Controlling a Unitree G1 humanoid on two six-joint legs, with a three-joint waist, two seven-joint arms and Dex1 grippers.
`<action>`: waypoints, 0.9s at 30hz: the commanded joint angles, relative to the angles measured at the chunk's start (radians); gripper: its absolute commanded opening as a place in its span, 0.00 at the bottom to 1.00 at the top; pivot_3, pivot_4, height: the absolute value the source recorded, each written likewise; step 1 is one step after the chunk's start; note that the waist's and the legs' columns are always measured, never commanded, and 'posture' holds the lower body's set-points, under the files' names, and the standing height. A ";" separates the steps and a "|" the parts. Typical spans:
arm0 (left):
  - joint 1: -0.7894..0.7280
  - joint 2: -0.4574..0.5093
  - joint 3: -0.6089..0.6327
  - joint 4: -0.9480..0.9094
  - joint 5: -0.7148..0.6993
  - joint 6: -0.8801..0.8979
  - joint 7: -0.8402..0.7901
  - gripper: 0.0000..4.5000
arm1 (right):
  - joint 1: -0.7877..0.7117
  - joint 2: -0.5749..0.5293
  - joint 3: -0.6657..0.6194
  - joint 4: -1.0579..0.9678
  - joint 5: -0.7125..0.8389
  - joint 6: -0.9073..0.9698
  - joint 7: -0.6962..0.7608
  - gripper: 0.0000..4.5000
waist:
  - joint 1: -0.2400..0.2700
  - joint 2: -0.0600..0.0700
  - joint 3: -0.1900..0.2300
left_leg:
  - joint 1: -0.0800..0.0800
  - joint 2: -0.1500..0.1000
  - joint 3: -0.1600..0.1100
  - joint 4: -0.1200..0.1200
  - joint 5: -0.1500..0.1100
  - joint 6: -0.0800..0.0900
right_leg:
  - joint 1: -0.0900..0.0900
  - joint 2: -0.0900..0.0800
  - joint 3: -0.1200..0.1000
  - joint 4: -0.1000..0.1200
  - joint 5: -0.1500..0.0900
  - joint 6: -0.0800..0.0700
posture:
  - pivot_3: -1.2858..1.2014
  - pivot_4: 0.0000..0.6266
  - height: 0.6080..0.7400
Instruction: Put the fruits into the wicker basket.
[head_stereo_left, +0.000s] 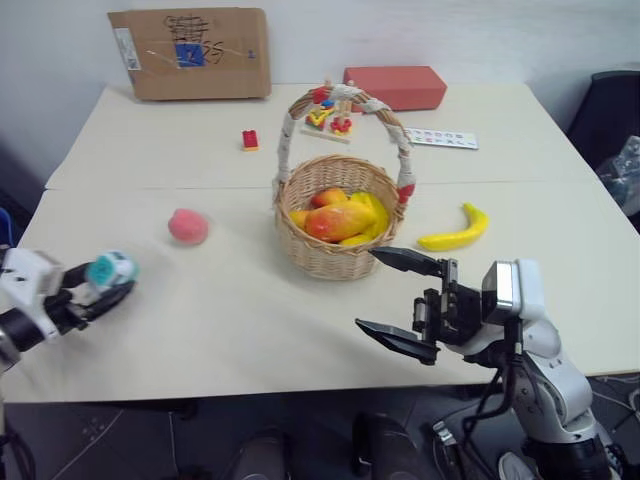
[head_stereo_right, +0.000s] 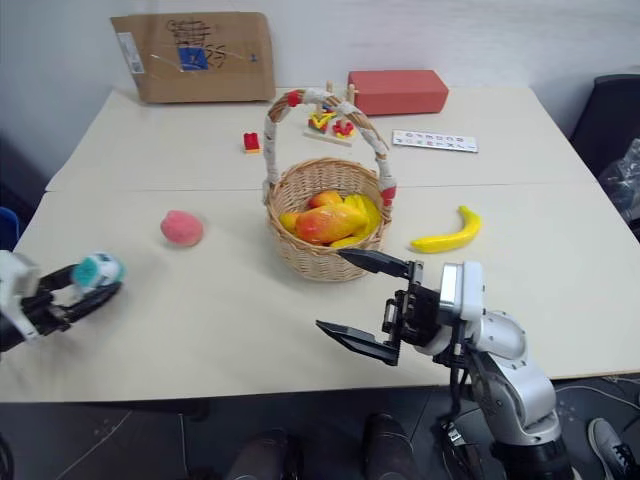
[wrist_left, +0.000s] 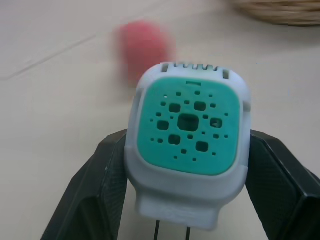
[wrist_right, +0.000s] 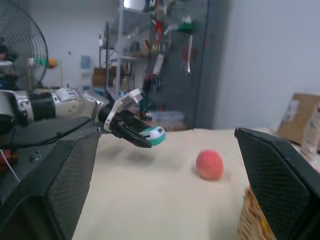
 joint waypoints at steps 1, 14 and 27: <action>-0.033 -0.017 0.099 0.022 -0.001 0.088 0.196 0.65 | -0.030 0.017 0.009 0.048 -0.028 -0.036 0.021 1.00 | 0.008 -0.001 0.000 | 0.000 -0.001 0.000 0.000 0.000 0.000 | 0.000 -0.001 0.000 0.000 0.000 0.000 | 0.52 0.24 1.00; -0.036 0.134 0.155 -0.031 -0.035 0.118 0.138 0.99 | -0.022 -0.101 -0.111 0.112 -0.004 -0.041 0.131 1.00 | -0.007 -0.003 -0.001 | 0.000 0.000 0.004 -0.001 -0.002 -0.001 | -0.003 -0.001 -0.001 0.001 0.000 -0.001 | 0.52 0.24 1.00; -0.630 0.138 -0.462 0.175 0.056 0.246 -0.032 0.99 | -0.048 -0.133 -0.147 0.115 -0.010 -0.035 0.111 1.00 | -0.002 0.000 0.000 | 0.001 -0.002 0.015 0.000 -0.002 -0.005 | -0.005 0.006 0.002 0.005 -0.002 -0.004 | 0.52 0.24 1.00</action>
